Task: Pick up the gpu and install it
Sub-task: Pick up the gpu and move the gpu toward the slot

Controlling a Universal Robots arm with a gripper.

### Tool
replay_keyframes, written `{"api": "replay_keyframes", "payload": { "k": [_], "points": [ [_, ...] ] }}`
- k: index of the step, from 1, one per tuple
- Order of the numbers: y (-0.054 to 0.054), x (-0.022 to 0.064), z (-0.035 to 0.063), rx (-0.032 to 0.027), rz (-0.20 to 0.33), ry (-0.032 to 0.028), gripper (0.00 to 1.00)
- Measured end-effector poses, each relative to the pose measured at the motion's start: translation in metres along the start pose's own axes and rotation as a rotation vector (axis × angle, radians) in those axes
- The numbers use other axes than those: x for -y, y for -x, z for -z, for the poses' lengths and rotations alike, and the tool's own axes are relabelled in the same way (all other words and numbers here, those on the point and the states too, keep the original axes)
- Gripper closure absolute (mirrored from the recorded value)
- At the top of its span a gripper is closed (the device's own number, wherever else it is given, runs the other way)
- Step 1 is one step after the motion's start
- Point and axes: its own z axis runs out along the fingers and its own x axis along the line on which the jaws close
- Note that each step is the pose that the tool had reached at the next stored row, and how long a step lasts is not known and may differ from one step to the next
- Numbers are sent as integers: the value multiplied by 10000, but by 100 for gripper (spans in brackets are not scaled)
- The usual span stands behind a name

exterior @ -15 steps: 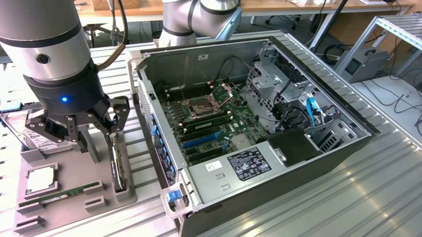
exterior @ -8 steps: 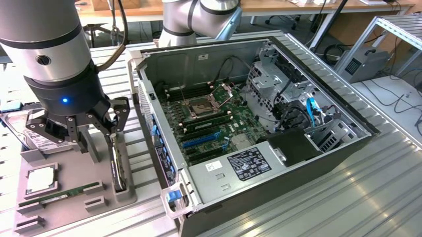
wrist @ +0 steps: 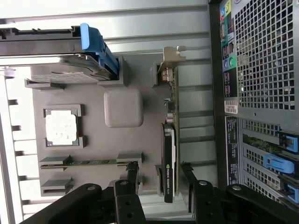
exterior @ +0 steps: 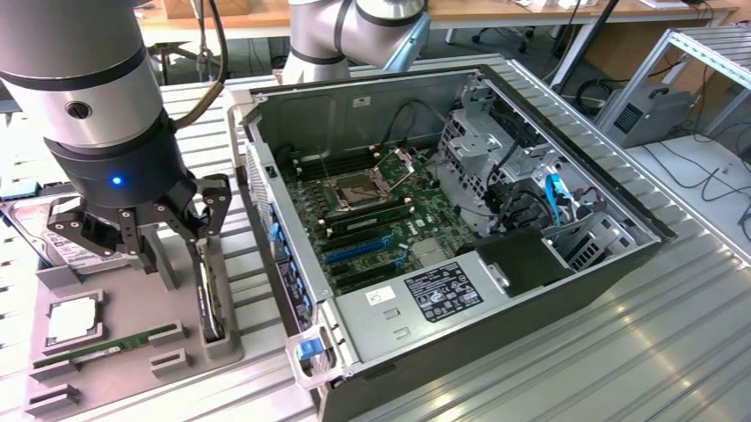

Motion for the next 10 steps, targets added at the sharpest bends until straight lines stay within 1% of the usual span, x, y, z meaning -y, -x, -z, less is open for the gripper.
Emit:
{"api": "replay_keyframes", "payload": {
  "k": [10],
  "points": [
    [-1,0,-28,0,0,0,52]
  ]
}}
